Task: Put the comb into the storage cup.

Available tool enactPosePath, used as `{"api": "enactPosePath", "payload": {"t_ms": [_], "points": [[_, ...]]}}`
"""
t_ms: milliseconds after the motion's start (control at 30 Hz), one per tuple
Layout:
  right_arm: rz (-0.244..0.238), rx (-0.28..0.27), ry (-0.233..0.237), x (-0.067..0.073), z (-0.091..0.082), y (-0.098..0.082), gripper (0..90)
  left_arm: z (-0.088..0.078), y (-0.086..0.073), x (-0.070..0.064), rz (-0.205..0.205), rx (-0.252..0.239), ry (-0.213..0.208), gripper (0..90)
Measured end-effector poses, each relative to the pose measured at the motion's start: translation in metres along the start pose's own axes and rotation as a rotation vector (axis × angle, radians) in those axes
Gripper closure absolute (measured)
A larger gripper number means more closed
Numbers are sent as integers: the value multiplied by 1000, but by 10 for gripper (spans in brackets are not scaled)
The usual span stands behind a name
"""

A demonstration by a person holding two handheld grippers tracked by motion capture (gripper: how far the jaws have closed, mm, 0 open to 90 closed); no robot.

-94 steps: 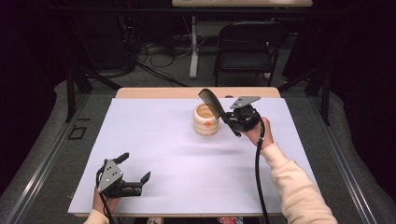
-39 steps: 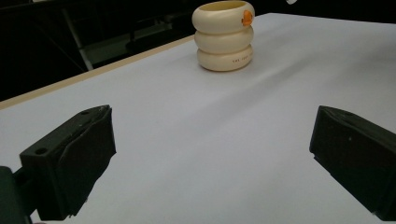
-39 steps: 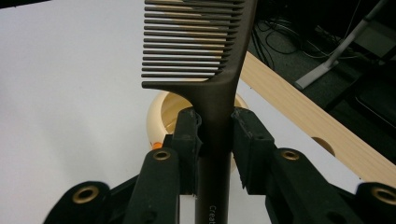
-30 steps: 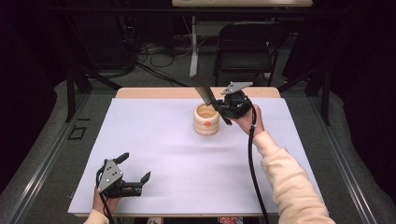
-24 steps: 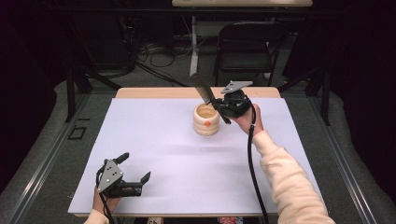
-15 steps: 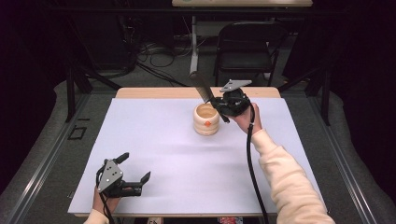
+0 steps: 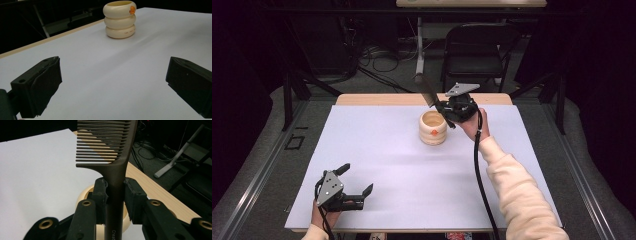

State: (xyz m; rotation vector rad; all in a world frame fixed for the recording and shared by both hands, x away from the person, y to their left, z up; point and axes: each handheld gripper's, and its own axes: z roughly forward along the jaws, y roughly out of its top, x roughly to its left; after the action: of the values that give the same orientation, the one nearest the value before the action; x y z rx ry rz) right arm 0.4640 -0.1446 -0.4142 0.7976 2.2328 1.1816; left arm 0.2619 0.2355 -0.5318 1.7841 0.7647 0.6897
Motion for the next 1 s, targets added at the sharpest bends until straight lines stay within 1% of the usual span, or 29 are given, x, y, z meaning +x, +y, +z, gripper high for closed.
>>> {"api": "enactPosePath", "payload": {"t_ms": [233, 467, 767, 1000], "points": [[-8, -10, -4, 0, 2, 5, 720, 0, 0, 0, 1, 0, 0, 3], [-17, -33, -11, 2, 3, 10, 720, 0, 0, 0, 2, 0, 1, 3], [-18, -43, -13, 2, 6, 14, 720, 0, 0, -1, 5, 1, 0, 3], [-18, -63, -22, 2, 7, 17, 720, 0, 0, 0, 4, 1, 0, 3]]}}
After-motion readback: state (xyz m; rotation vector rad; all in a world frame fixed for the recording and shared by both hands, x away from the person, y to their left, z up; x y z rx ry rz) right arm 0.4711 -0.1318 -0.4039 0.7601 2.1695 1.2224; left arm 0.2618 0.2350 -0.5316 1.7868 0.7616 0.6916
